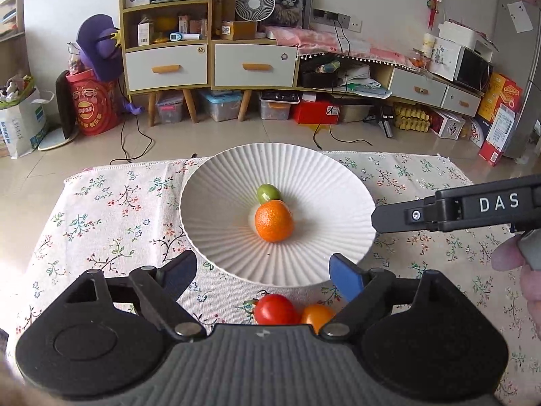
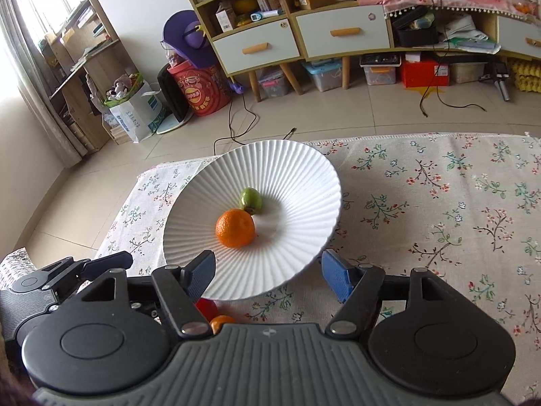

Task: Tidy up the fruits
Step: 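Move both open tools back from the plate to the fruit cluster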

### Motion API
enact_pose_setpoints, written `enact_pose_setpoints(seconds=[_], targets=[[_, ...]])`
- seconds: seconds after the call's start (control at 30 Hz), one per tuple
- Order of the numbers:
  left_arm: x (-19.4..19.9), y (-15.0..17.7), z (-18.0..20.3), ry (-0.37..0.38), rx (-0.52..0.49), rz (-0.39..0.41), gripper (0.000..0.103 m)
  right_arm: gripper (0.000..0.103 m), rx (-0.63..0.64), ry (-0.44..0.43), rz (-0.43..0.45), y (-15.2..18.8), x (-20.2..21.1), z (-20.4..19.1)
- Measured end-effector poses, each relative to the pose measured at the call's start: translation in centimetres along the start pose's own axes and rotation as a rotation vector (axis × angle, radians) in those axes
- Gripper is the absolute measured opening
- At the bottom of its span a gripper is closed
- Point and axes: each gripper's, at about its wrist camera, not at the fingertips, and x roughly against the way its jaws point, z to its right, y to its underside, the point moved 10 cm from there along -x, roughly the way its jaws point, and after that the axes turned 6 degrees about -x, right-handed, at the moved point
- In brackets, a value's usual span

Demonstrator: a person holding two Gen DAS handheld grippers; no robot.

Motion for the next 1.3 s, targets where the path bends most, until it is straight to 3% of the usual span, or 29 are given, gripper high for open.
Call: enact_pose_setpoints(seconds=[0.3, 0.6, 1.1, 1.3], targets=[[2.9, 0.7, 0.2, -0.028, 0.003, -0.016, 0.093, 0.085, 0.055, 0.050, 0.031, 1.4, 3.5, 0.8], [4.0, 2.1, 0.6, 0.012, -0.031, -0.010, 0.096, 0.092, 0.034, 0.083, 0.040, 3.0, 4.5, 0.8], [5.0, 4.9, 0.0, 0.010, -0.121, -0.084, 0.097, 0.098, 0.021, 0.167, 0.058, 5.5, 5.6, 1.0], [4.8, 5.9, -1.8, -0.003, -0.104, -0.096, 0.097, 0.100, 0.055, 0.142, 0.042, 5.9, 4.4, 0.3]])
